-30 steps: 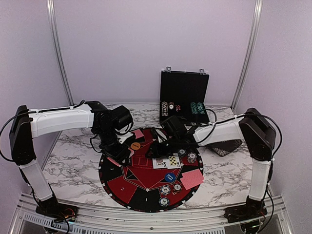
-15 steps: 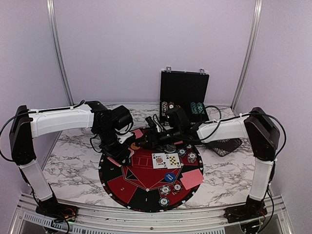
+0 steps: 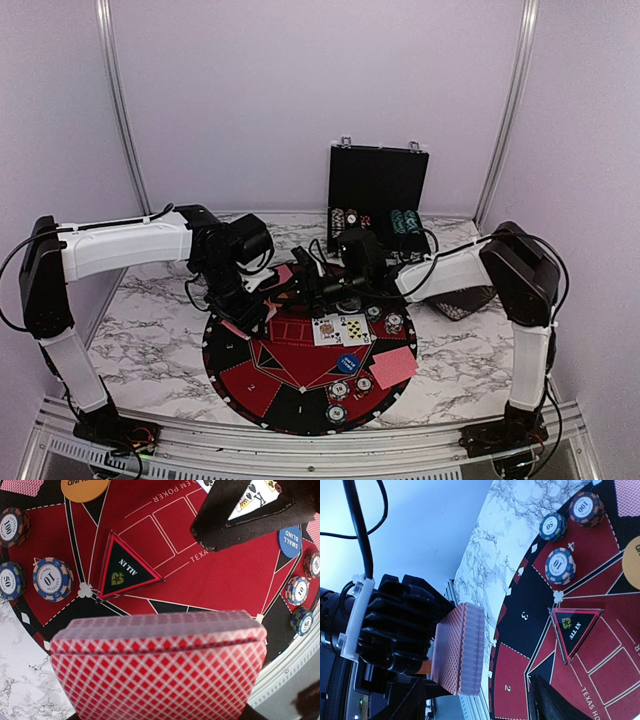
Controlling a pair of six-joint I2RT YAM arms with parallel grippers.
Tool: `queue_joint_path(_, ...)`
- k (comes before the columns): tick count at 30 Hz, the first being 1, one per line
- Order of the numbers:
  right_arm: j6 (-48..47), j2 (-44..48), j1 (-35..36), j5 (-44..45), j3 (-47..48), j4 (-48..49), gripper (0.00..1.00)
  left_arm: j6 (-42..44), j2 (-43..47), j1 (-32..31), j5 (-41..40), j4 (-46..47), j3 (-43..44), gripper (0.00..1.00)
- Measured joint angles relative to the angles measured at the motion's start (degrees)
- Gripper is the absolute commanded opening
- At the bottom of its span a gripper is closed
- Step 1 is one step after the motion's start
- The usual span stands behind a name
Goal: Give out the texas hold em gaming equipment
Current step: Adjust the poker card at the face-down deck piles.
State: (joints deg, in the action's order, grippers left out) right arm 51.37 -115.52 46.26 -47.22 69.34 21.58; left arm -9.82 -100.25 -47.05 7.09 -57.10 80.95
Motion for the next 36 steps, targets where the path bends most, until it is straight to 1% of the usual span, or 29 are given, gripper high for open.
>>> queue_joint_path(6, 3.5, -1.3, 0.3, -1.5, -0.1, 4.8, 0.68, 0.0, 0.0, 0.0, 0.0, 0.0, 0.1, 0.49)
queue_joint_path(14, 7.6, -4.9, 0.9, -2.5, 0.0, 8.6, 0.67, 0.0, 0.0, 0.0, 0.0, 0.0, 0.7, 0.49)
queue_joint_path(19, 9.9, -5.6, 1.2, -2.9, 0.2, 11.1, 0.67, 0.0, 0.0, 0.0, 0.0, 0.0, 0.7, 0.49)
queue_joint_path(30, 11.9, -5.6, 1.3, -2.9, 0.4, 12.7, 0.66, 0.0, 0.0, 0.0, 0.0, 0.0, 0.7, 0.49)
queue_joint_path(36, 12.6, -6.7, 2.4, -3.6, 3.1, 13.5, 0.66, 0.0, 0.0, -0.1, 0.0, 0.0, 0.7, 0.49)
